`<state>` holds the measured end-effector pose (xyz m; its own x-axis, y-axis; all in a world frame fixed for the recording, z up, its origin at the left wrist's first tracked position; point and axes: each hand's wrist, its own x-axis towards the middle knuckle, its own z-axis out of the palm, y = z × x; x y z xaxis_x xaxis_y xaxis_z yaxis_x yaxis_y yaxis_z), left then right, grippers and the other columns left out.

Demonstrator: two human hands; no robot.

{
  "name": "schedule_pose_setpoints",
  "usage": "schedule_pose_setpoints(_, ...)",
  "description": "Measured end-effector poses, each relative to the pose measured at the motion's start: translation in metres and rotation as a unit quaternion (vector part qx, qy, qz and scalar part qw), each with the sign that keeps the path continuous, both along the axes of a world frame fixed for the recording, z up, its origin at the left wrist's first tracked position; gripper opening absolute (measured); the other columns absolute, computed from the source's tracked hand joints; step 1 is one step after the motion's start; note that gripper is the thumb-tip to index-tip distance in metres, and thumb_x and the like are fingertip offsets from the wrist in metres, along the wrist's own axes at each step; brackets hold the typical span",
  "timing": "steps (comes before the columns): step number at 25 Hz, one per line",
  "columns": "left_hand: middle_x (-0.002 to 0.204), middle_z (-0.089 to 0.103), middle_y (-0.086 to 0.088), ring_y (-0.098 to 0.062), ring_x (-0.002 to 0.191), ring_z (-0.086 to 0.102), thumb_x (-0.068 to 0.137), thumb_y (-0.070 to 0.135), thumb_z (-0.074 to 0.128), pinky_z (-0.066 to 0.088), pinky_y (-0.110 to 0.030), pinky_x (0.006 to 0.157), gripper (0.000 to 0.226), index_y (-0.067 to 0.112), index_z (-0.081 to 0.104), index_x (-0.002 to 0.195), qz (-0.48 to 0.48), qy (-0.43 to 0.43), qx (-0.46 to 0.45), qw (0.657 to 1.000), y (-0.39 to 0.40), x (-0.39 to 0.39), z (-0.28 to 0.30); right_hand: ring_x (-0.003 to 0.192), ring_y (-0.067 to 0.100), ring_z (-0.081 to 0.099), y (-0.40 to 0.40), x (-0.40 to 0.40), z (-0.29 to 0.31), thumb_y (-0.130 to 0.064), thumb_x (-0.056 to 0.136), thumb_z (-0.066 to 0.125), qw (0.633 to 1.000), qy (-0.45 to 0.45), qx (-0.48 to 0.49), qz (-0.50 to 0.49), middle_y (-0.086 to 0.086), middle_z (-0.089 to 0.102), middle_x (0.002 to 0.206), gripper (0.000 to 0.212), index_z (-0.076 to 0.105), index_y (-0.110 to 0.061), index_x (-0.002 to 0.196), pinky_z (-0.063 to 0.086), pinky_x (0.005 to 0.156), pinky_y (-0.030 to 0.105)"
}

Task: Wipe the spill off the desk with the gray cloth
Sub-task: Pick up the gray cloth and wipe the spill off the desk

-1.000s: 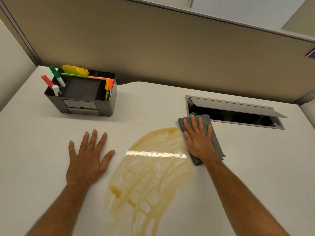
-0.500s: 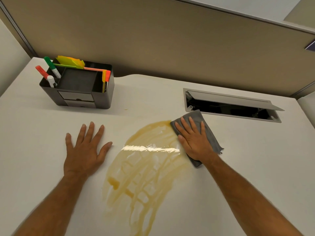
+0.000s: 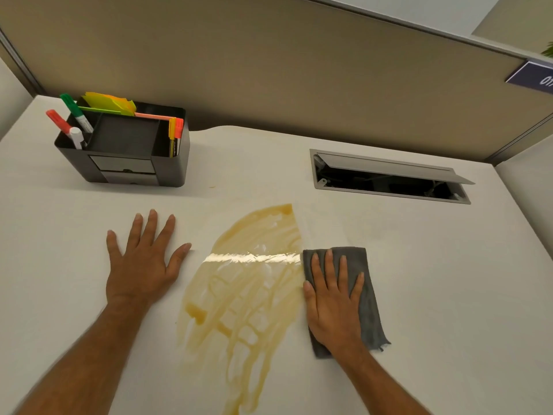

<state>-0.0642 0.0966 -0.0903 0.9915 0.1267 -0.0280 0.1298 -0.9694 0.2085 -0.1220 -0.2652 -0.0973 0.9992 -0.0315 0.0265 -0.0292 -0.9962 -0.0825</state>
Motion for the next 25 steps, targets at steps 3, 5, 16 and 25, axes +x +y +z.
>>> schedule_pose_setpoints(3,0.169,0.013,-0.001,-0.023,0.156,0.006,0.092,0.073,0.004,-0.003,-0.060,0.120,0.078,0.035,0.015,0.159,0.001,-0.001,0.002,1.000,0.000,0.000,-0.001,0.157,0.026,0.001,0.010,0.001,-0.002,-0.053,0.105,0.009,0.999,-0.006,0.010,-0.044,0.002,0.006,0.170,0.061,0.001,-0.032,0.161,-0.004,0.121,0.064)
schedule_pose_setpoints(5,0.169,0.014,-0.002,-0.024,0.156,0.006,0.092,0.072,0.004,-0.002,-0.061,0.119,0.077,0.035,0.015,0.159,0.000,-0.003,0.004,1.000,0.000,0.000,-0.001,0.157,0.026,-0.003,0.015,0.006,-0.002,-0.054,0.103,0.008,0.998,-0.001,0.016,-0.063,0.002,0.002,0.170,0.062,-0.001,-0.032,0.161,-0.007,0.121,0.064)
schedule_pose_setpoints(16,0.169,0.015,-0.003,-0.026,0.156,0.009,0.094,0.070,0.007,0.000,-0.061,0.120,0.076,0.033,0.015,0.159,-0.005,-0.010,0.004,1.000,-0.001,-0.001,-0.002,0.156,0.030,-0.014,0.034,0.095,0.011,-0.059,0.094,-0.005,0.995,0.049,0.023,-0.088,0.005,-0.012,0.170,0.074,-0.006,-0.027,0.161,-0.013,0.118,0.068)
schedule_pose_setpoints(25,0.168,0.019,-0.005,-0.027,0.155,0.013,0.095,0.068,0.013,0.004,-0.064,0.118,0.073,0.032,0.020,0.159,-0.007,-0.013,0.007,1.000,0.000,-0.001,-0.003,0.156,0.030,-0.013,0.046,0.176,0.019,-0.053,0.105,0.012,0.996,0.060,0.028,-0.054,0.005,-0.008,0.171,0.063,-0.002,-0.029,0.162,-0.011,0.117,0.070)
